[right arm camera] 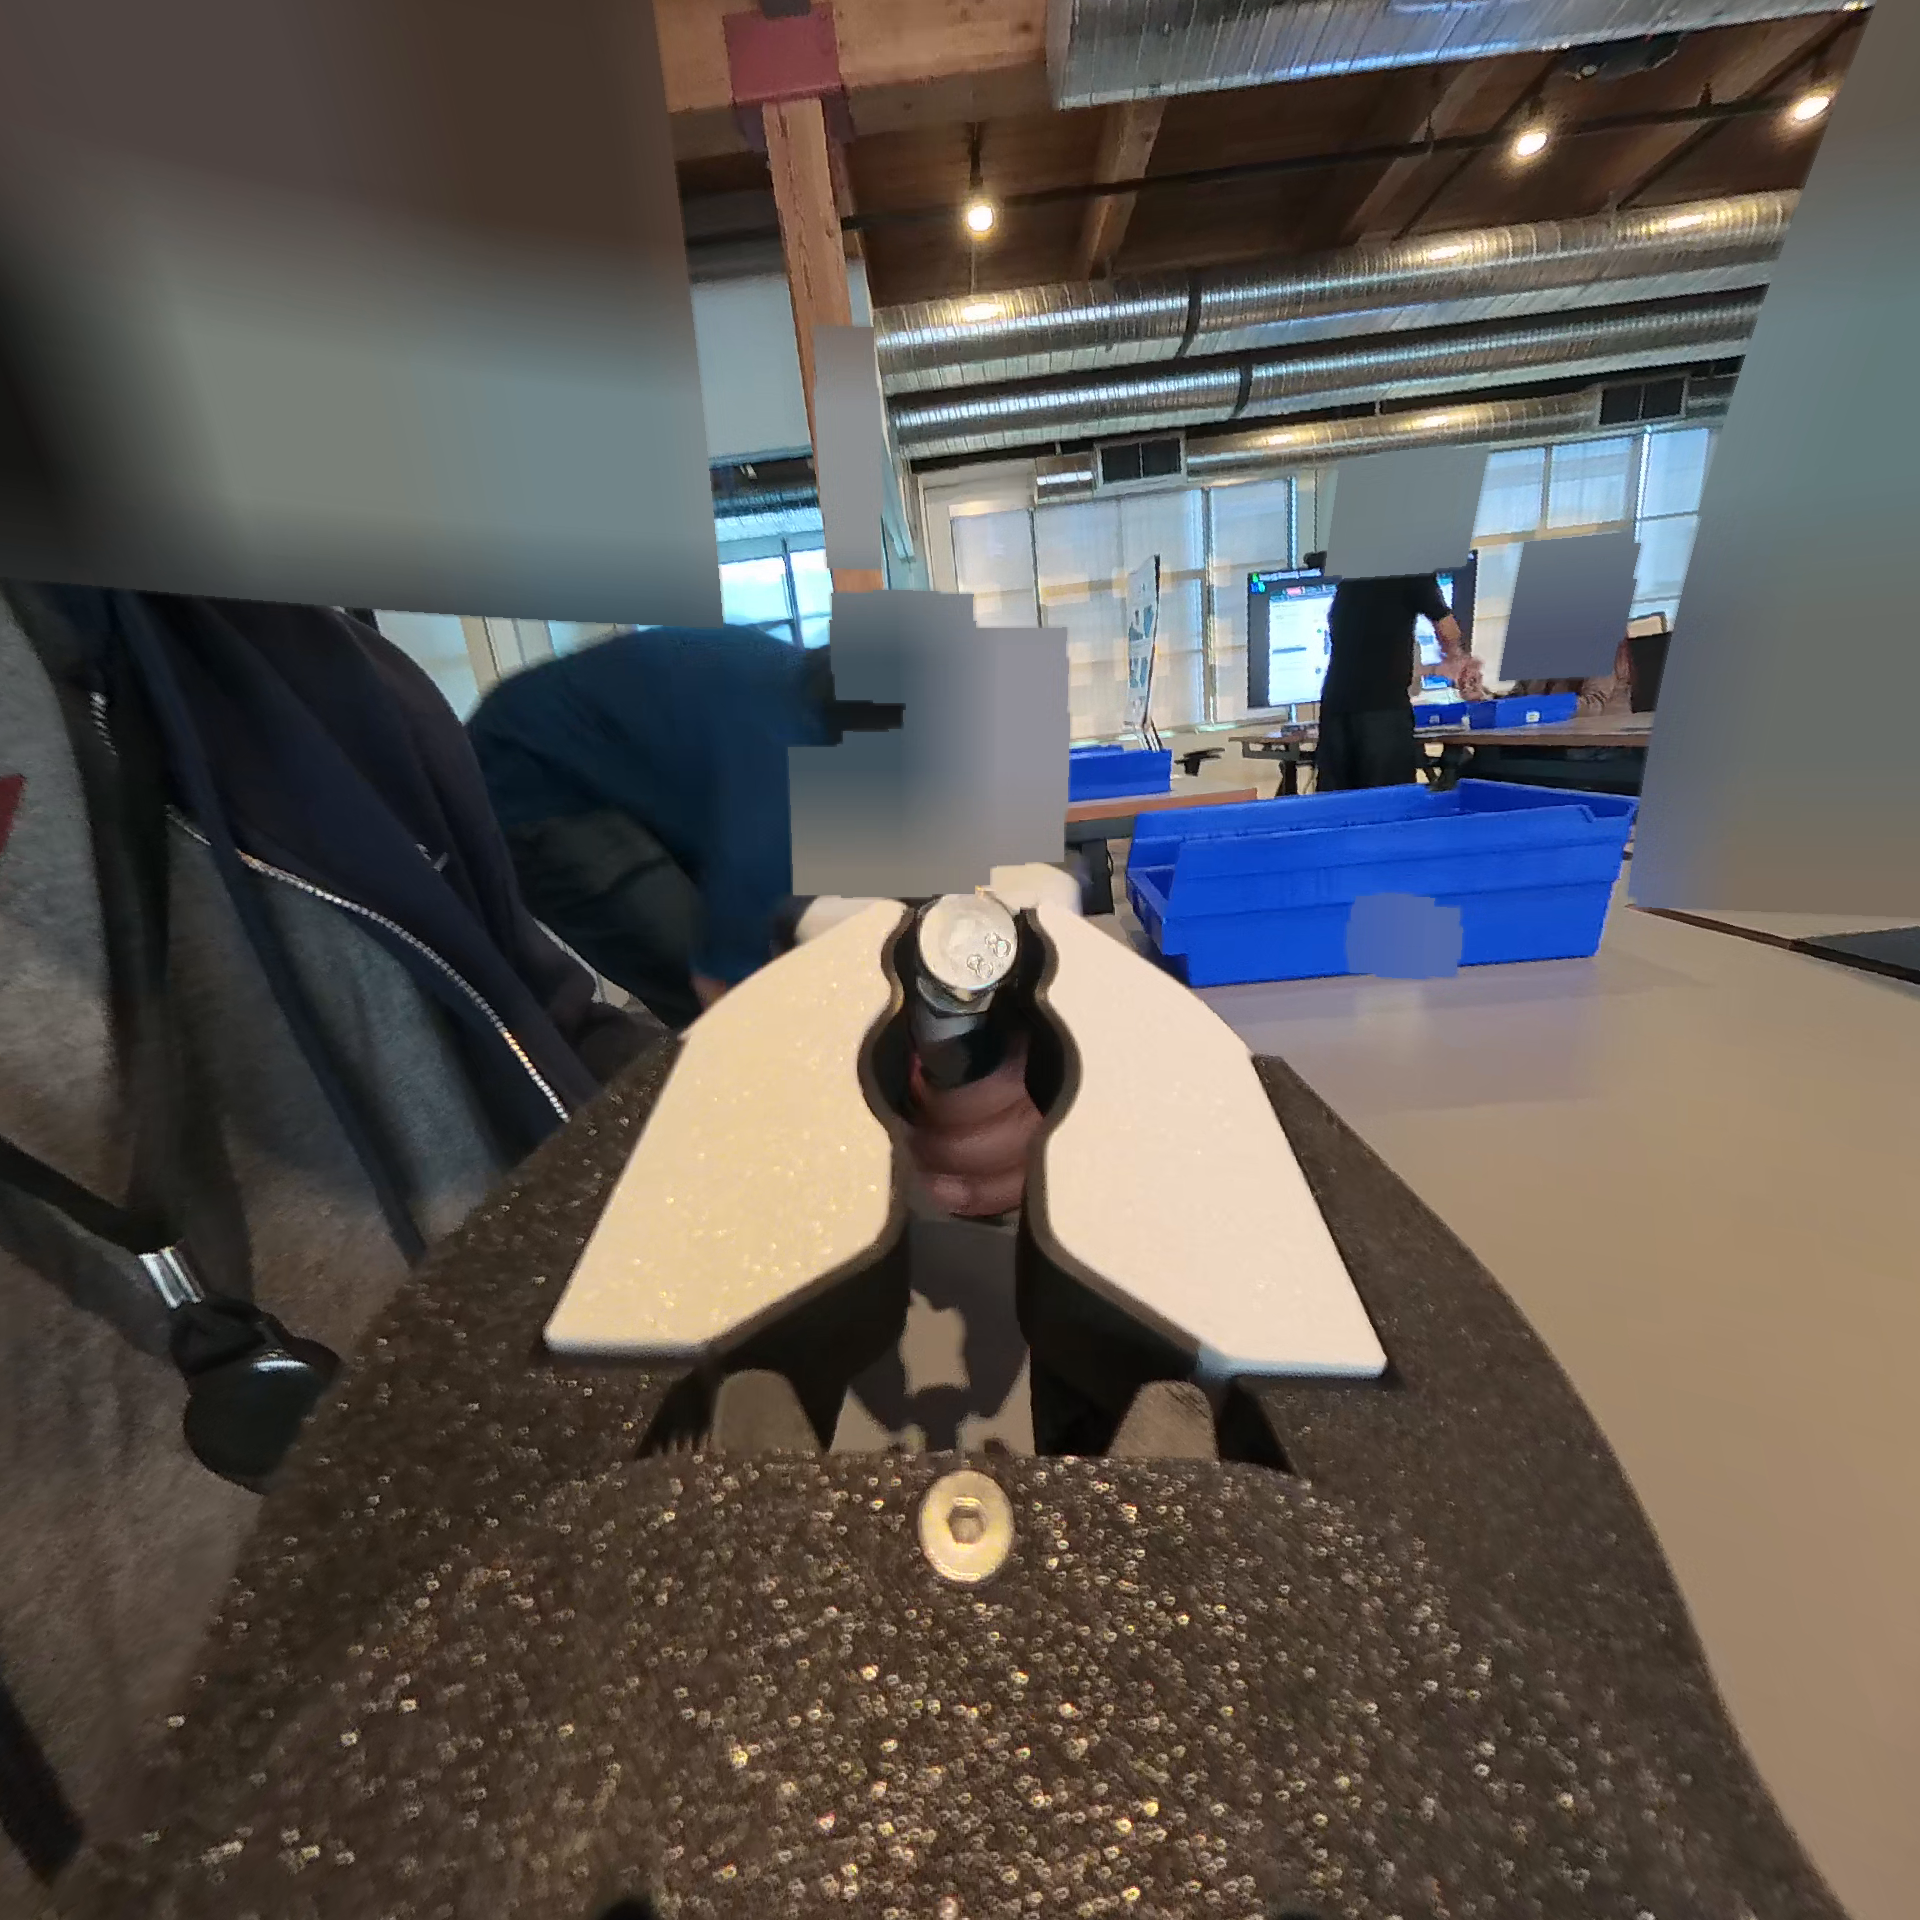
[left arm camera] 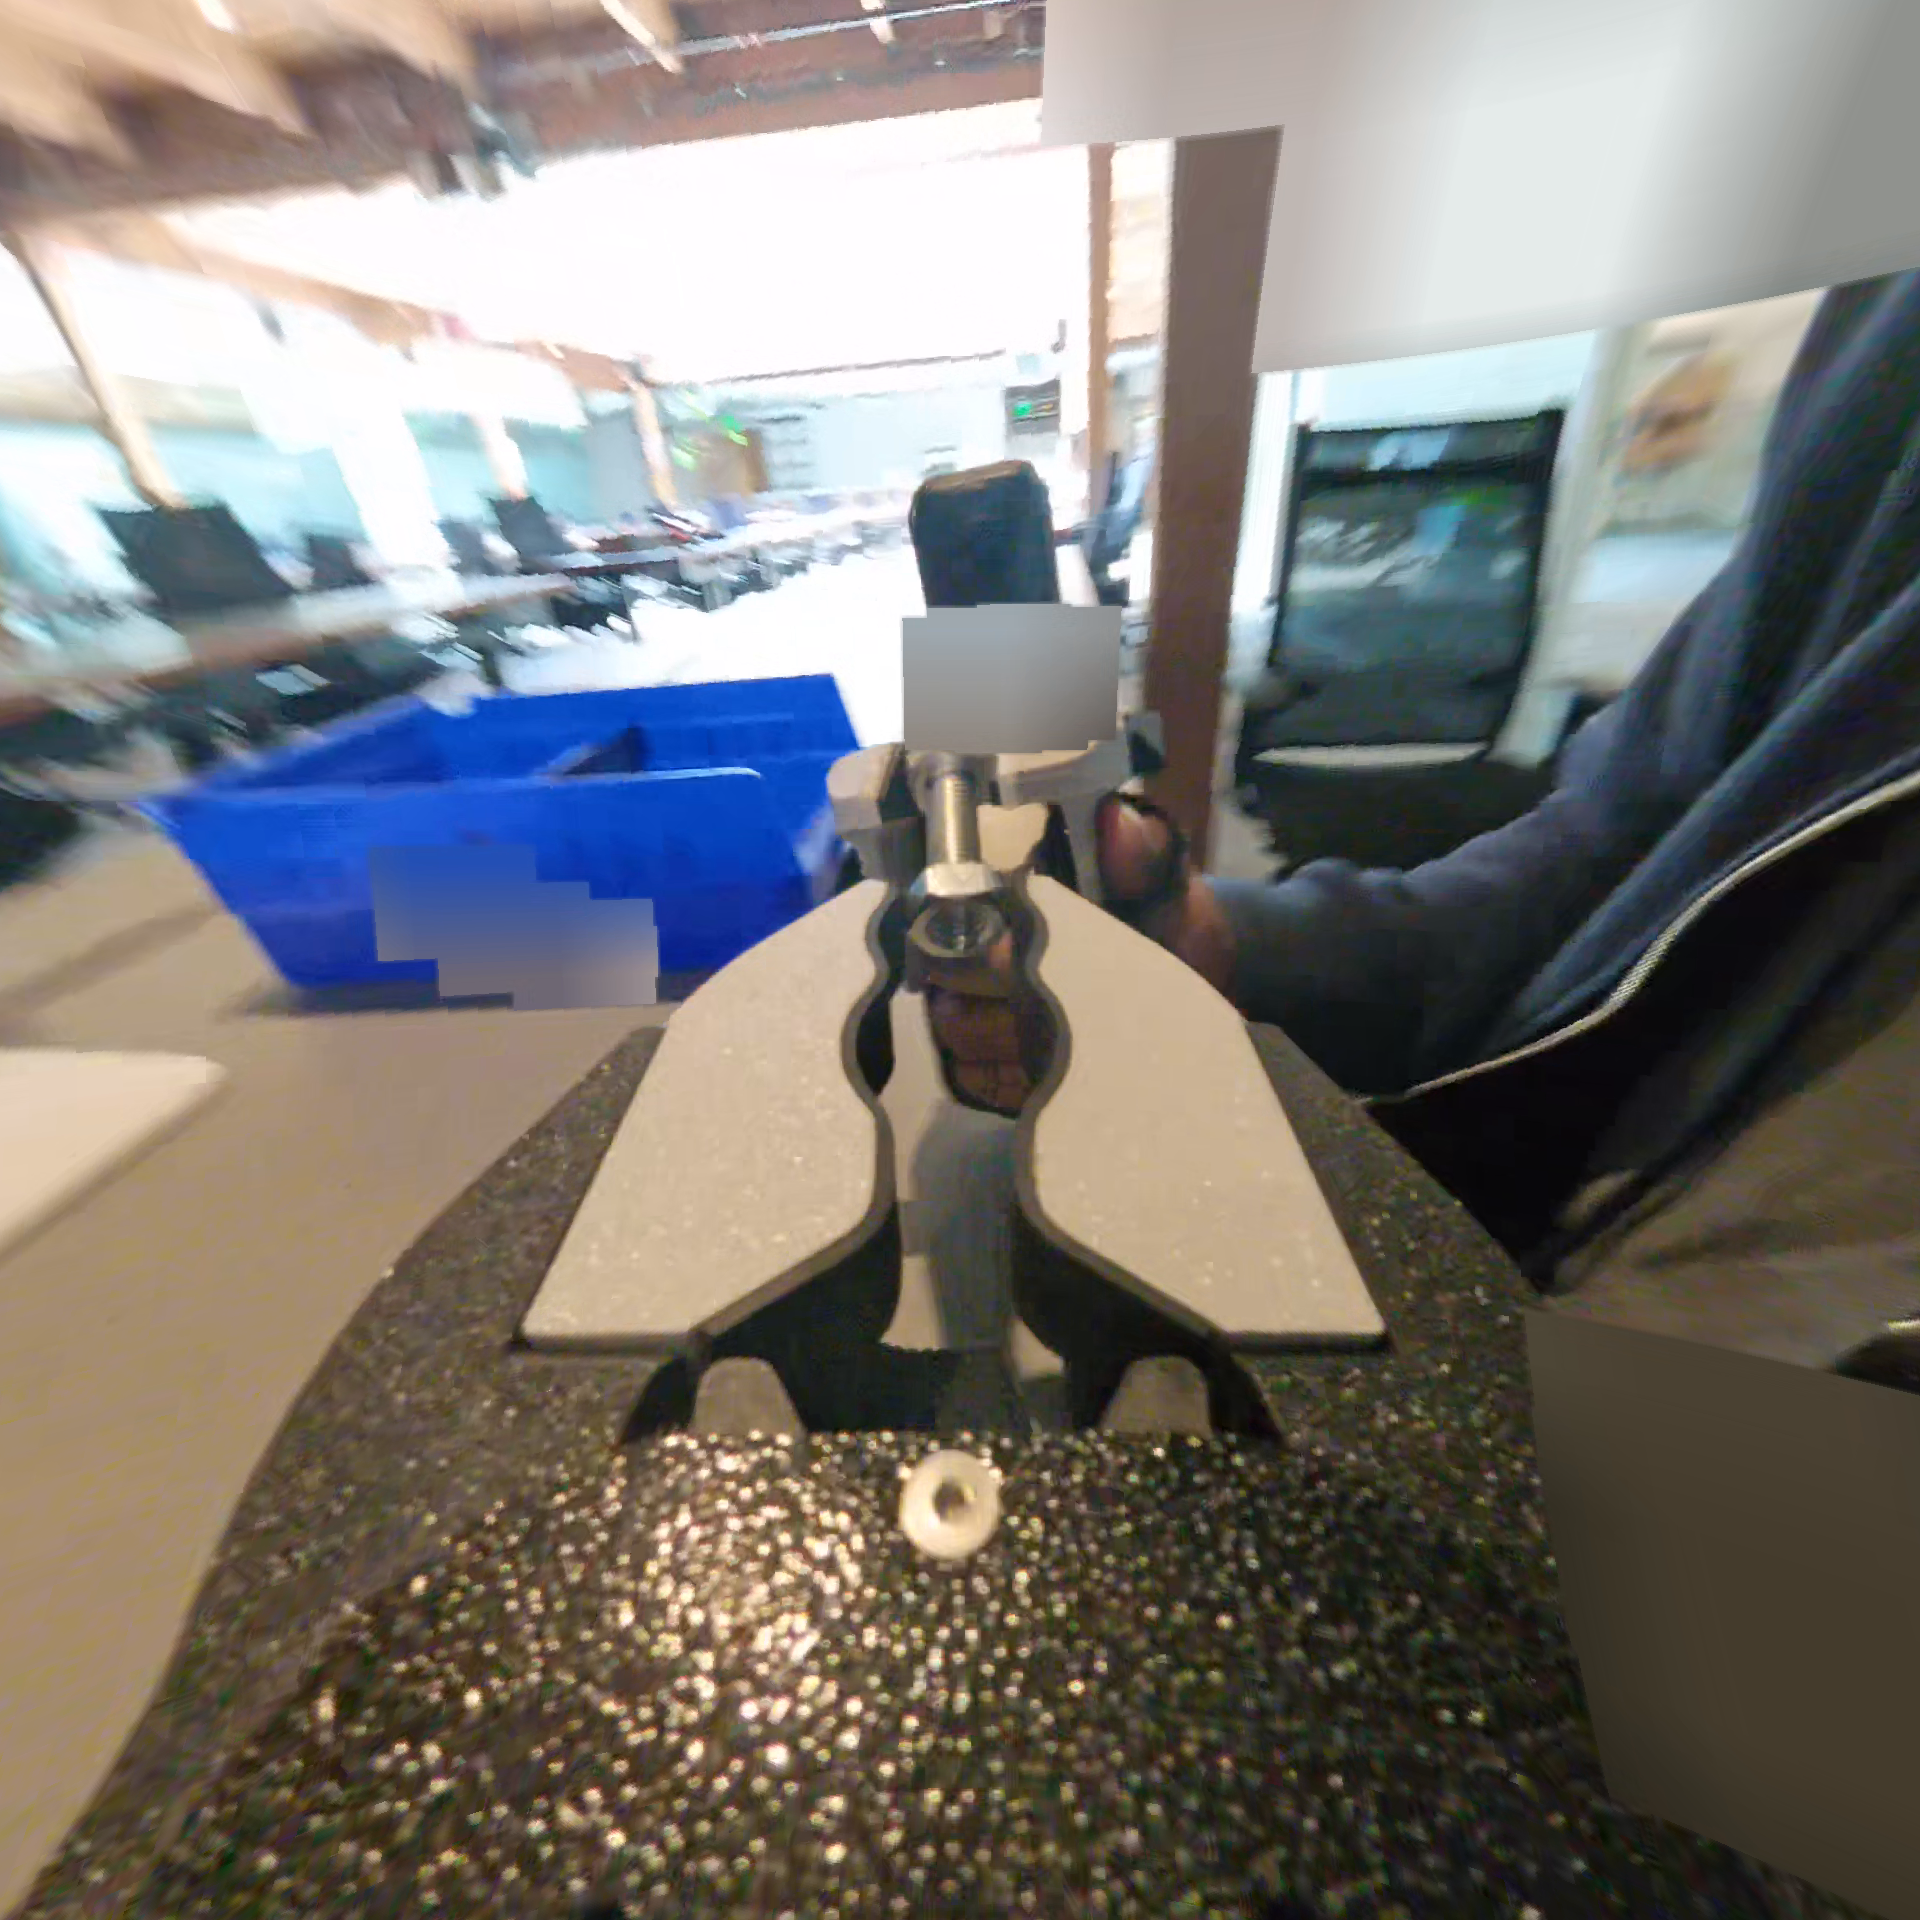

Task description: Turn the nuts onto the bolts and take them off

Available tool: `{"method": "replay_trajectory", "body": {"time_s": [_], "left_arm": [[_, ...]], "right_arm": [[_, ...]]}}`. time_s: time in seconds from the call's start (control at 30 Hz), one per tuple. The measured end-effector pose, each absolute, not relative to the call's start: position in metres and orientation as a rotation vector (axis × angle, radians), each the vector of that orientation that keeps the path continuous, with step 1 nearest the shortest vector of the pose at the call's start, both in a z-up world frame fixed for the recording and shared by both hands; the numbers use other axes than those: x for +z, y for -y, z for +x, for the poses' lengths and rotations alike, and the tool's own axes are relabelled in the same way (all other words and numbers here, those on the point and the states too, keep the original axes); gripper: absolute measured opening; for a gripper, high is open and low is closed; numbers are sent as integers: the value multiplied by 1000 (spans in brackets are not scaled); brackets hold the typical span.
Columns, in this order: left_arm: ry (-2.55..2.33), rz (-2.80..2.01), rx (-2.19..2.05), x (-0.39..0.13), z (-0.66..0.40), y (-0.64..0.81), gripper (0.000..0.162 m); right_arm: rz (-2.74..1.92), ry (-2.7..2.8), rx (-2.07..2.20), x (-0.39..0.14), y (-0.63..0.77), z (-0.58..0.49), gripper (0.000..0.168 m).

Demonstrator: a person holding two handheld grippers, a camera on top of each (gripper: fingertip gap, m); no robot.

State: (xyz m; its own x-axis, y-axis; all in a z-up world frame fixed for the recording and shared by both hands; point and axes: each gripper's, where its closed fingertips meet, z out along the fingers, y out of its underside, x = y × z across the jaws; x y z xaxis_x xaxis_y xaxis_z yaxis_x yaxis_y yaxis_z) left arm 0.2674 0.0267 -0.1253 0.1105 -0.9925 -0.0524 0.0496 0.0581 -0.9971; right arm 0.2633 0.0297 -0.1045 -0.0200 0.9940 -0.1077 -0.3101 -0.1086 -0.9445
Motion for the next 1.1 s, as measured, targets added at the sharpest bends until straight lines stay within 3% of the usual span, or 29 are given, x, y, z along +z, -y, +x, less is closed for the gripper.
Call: {"method": "replay_trajectory", "body": {"time_s": [0.27,0.43,0.53,0.63,0.7,0.93,1.1], "left_arm": [[-845,-1442,-2000,-128,260,-20,19],[-736,-1432,-2257,-128,259,-18,19],[-792,-1407,-2141,-128,261,-20,20],[-893,-1344,-1880,-128,262,-24,42],[-941,-1263,-1610,-127,261,-31,48],[-1100,-965,-859,-122,263,-32,42],[-1149,-877,-591,-125,268,-31,35]], "right_arm": [[-1071,978,1352,-111,-27,257,17],[-1072,987,1338,-111,-26,256,17],[-1072,972,1344,-111,-28,258,17],[-1067,946,1362,-109,-30,261,17],[-1062,927,1378,-107,-31,263,17],[-1060,921,1396,-107,-31,264,17],[-1057,916,1401,-106,-31,265,17]]}}
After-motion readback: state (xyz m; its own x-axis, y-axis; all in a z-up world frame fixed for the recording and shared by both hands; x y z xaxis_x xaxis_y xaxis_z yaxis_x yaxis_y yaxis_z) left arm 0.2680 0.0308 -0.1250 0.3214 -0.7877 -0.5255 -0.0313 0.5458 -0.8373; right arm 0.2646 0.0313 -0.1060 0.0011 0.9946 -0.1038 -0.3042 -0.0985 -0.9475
